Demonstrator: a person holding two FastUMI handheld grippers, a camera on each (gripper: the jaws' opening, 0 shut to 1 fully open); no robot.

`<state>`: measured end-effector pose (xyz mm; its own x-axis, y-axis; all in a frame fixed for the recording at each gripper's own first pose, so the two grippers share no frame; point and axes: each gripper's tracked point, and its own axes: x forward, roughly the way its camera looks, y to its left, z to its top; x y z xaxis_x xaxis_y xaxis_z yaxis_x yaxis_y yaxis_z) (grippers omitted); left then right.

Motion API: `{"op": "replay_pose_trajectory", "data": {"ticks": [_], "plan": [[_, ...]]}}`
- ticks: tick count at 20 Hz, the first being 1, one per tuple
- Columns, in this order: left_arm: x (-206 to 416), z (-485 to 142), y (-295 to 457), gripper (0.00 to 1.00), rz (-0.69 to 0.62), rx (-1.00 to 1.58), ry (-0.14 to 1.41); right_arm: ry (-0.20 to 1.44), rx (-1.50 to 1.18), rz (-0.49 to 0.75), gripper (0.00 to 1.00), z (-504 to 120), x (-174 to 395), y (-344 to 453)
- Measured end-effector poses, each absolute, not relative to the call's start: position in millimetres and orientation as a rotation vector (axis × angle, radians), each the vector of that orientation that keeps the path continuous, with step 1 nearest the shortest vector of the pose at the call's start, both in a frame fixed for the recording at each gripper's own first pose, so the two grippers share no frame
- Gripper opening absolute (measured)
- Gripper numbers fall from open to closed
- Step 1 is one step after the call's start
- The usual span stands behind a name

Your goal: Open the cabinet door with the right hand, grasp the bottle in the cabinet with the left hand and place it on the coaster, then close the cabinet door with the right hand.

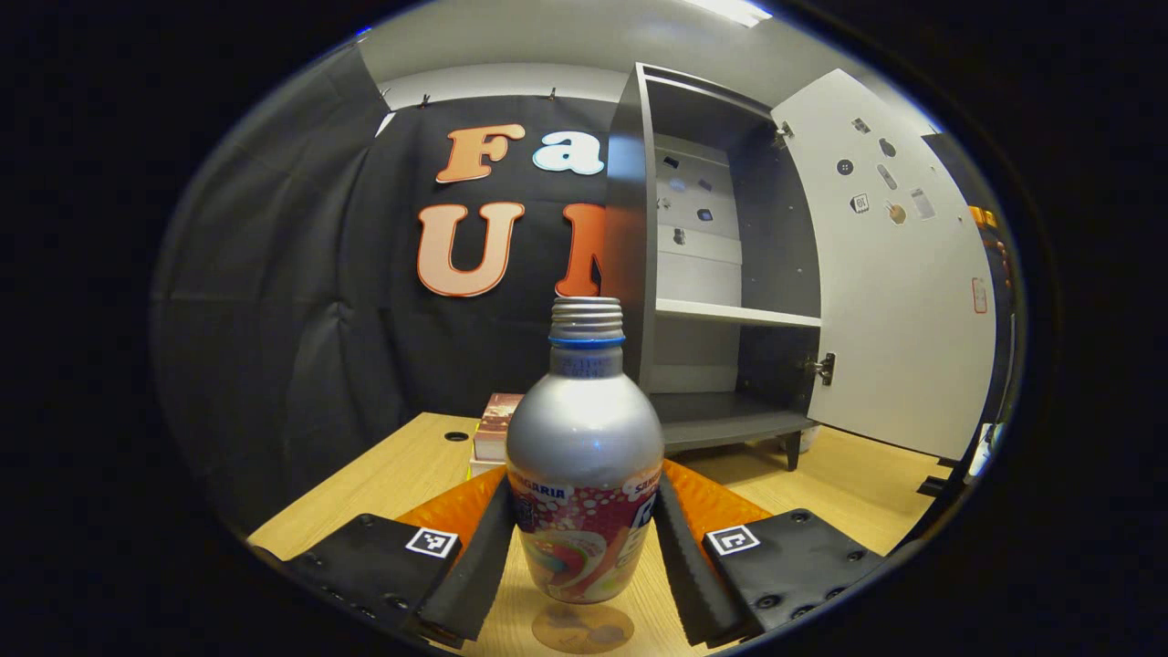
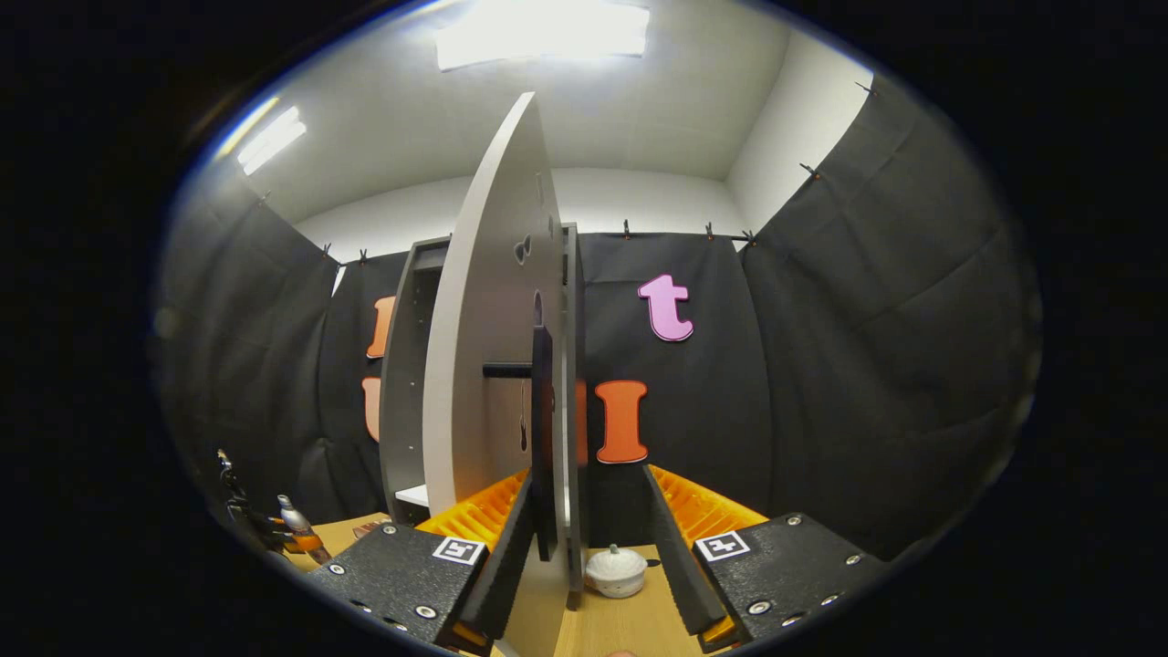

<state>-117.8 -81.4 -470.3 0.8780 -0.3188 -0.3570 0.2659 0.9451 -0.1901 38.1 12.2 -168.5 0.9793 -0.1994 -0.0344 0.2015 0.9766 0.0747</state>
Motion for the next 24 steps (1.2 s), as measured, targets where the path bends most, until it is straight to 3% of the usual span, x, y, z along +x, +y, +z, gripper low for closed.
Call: {"op": "replay_pose_trajectory", "data": {"ticks": [11, 12, 14, 19, 22, 24], "plan": [[-155, -517, -82, 0.86, -0.326, -0.174, 0.455, -0.007, 0.055, -0.189, 0.71, -163, 35, 14], [-157, -521, -82, 0.84, -0.326, -0.168, 0.46, -0.008, 0.06, -0.185, 0.75, -163, 35, 14], [-160, -529, -82, 0.84, -0.324, -0.146, 0.466, -0.018, 0.064, -0.181, 0.71, -160, 33, 15], [-166, -548, -85, 0.84, -0.325, -0.119, 0.485, -0.028, 0.052, -0.18, 0.7, -157, 31, 16], [-165, -547, -84, 0.84, -0.313, -0.123, 0.466, -0.026, 0.053, -0.177, 0.75, -159, 29, 17], [-167, -550, -86, 0.84, -0.316, -0.108, 0.461, -0.026, 0.053, -0.177, 0.7, -159, 28, 16]]}}
